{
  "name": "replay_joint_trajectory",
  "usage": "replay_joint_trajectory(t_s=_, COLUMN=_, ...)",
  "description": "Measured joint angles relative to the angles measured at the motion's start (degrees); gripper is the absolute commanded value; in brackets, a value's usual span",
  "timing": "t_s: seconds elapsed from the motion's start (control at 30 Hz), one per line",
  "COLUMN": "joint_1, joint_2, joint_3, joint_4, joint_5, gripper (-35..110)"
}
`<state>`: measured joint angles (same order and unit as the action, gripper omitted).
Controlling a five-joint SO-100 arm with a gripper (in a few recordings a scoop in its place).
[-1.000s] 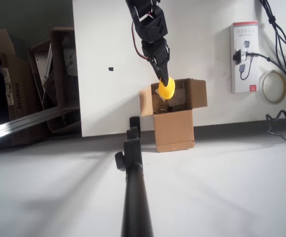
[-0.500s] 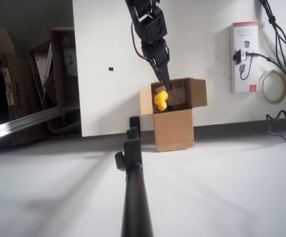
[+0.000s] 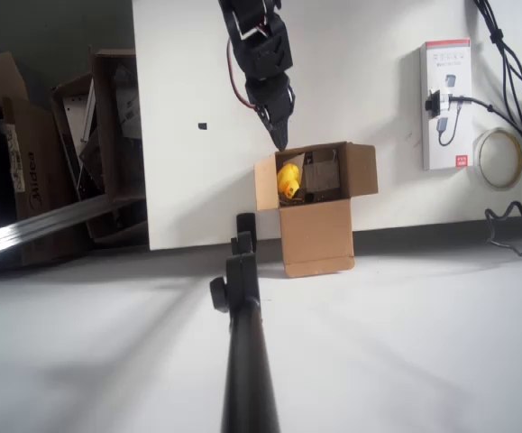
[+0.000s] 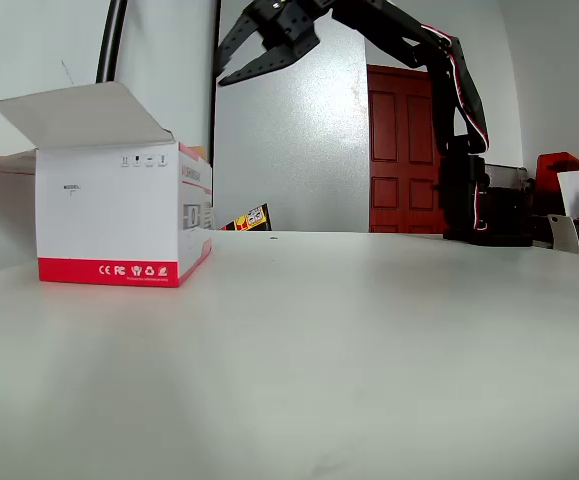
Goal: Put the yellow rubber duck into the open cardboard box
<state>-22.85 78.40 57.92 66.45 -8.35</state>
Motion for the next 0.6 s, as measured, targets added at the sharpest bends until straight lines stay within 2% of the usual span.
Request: replay_joint_trajectory(t_s=0.6, joint_1=11.2, joint_2=25.7, joint_3=0.0, joint_4=19.7, joint_5=0.4, gripper=-1)
